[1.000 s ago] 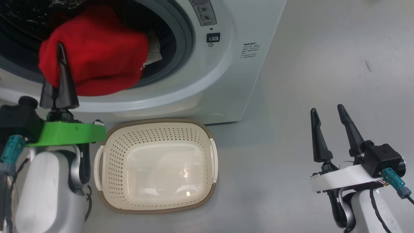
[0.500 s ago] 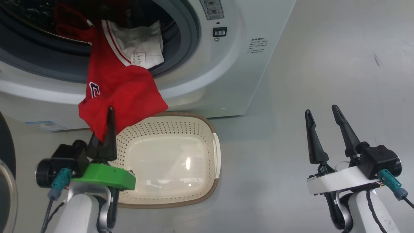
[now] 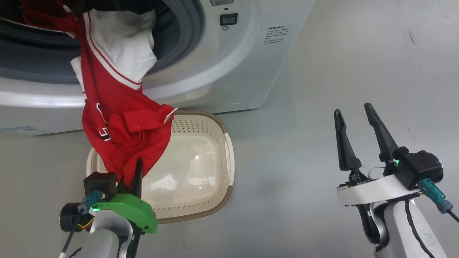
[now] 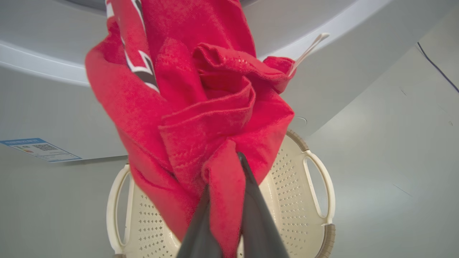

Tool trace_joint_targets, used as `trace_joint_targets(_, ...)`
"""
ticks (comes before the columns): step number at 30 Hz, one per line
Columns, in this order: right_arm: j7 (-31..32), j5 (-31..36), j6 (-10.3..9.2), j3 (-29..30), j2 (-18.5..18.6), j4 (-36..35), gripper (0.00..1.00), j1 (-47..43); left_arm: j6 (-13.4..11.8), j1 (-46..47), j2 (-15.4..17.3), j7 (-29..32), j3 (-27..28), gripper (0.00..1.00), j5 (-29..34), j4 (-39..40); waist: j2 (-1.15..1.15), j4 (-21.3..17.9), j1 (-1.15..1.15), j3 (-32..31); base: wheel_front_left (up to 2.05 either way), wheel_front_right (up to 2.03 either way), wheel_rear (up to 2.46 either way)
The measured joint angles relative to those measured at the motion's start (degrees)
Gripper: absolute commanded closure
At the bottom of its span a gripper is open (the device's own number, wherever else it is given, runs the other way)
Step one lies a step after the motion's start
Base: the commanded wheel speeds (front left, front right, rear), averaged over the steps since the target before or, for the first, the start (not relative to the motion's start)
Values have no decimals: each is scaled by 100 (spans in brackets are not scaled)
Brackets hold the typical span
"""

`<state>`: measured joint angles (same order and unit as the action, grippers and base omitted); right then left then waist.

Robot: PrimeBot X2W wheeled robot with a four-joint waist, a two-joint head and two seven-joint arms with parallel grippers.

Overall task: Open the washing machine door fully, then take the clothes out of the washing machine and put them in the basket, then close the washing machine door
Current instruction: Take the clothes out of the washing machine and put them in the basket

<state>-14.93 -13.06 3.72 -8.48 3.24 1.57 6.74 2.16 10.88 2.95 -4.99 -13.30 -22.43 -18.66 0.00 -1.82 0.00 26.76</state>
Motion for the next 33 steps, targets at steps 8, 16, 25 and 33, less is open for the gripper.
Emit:
trace_joint_targets(8,0,-62,25,-77,-12,-36,0,213,14,583,-7,300,38,100,-76,-871,0,-283,0,335,0,0,0)
trace_joint_targets(16,0,-105,25,-78,-26,-33,0,376,13,1159,-12,375,242,100,-189,-1645,0,-594,0,603,0,0,0)
trace_joint_targets(25,0,-154,24,-13,-45,-15,0,455,14,1576,-29,337,402,0,-437,-2319,0,-776,0,745,0,0,0)
trace_joint_targets(33,0,-263,16,-24,-46,13,0,463,8,1764,-40,91,435,0,-456,-2725,0,-800,0,738,0,0,0)
